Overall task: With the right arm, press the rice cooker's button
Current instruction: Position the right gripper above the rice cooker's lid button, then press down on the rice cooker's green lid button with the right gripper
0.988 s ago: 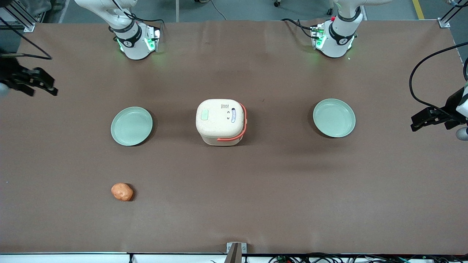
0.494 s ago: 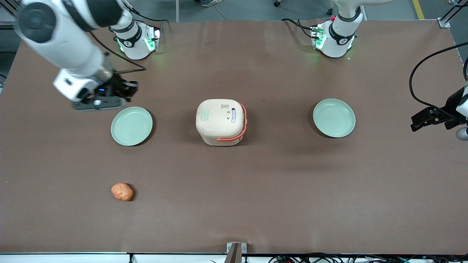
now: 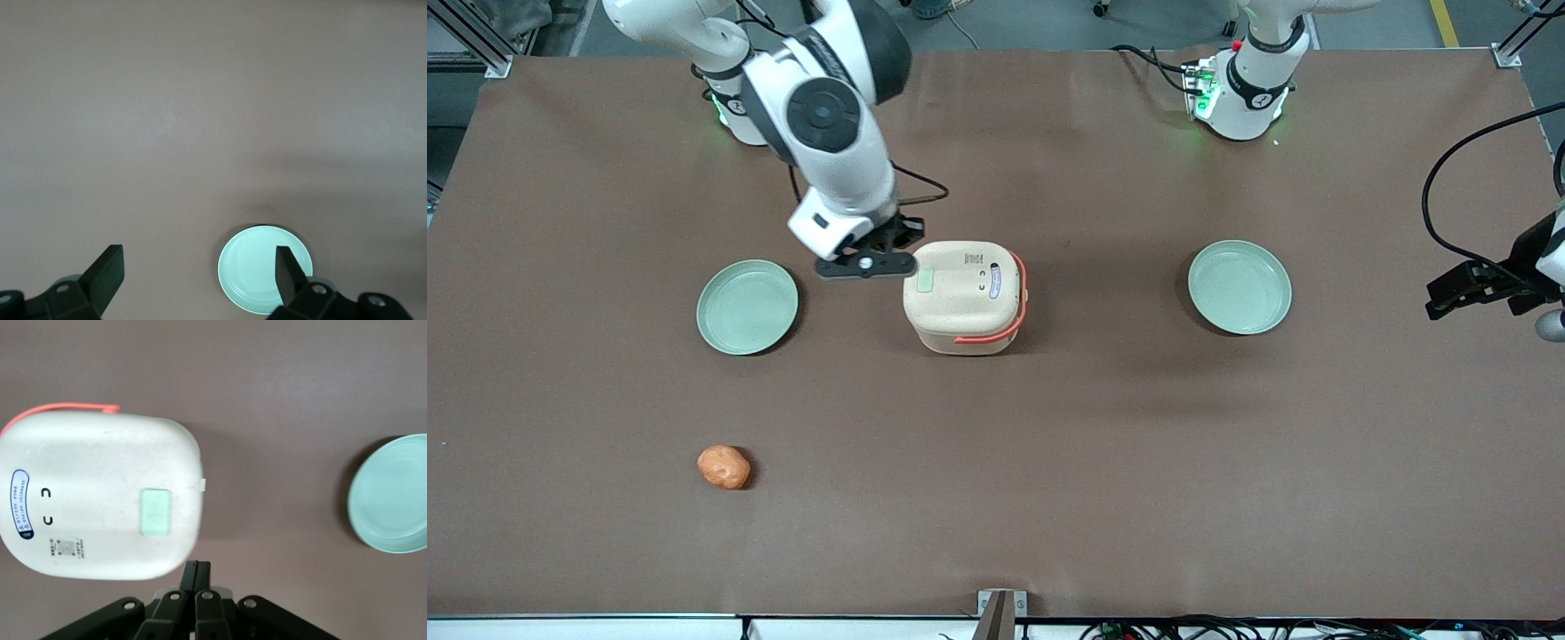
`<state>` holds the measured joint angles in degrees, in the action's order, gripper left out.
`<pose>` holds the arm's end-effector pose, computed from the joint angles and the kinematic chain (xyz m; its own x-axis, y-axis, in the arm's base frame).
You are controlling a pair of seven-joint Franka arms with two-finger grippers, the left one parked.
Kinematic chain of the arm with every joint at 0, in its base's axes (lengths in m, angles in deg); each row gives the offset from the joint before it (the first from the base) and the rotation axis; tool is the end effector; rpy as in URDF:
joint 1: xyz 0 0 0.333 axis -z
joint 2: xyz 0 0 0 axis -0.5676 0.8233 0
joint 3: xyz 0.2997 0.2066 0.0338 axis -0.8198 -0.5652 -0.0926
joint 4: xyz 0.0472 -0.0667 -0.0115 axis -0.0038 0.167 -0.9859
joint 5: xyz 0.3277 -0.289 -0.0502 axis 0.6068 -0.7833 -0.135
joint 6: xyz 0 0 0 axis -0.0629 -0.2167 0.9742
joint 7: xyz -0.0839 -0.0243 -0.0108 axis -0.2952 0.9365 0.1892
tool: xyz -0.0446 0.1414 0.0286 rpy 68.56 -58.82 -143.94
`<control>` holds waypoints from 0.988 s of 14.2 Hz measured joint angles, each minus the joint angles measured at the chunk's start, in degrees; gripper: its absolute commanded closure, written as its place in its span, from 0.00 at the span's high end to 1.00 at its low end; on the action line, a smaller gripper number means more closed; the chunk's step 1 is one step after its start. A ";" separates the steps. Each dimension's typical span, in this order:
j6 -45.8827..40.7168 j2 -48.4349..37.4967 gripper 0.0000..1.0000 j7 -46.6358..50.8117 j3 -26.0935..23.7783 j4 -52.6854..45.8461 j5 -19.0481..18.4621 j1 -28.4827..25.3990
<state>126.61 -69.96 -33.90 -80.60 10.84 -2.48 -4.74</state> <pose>0.5264 0.4179 0.4113 0.9918 0.0547 -0.1155 0.0597 -0.9974 0.0399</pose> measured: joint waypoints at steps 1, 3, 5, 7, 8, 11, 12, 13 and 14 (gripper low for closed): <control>0.98 1.22 0.03 0.82 0.01 0.00 0.00 -0.53; 2.62 2.84 0.03 1.54 0.07 -0.01 0.02 -0.81; 4.38 4.11 0.03 1.76 0.09 -0.01 0.06 -0.90; 5.90 5.17 0.03 2.10 0.09 -0.02 0.09 -1.01; 6.23 5.48 0.03 2.25 0.09 -0.02 0.09 -1.07; 6.46 5.59 0.03 2.56 0.09 -0.06 0.11 -1.16; 6.64 5.67 0.03 2.59 0.09 -0.06 0.11 -1.17; 6.91 5.87 0.03 2.60 0.09 -0.06 0.12 -1.18; 7.26 6.17 0.03 2.60 0.09 -0.07 0.13 -1.23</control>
<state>133.87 -63.79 -31.29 -80.50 10.77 -2.35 -5.97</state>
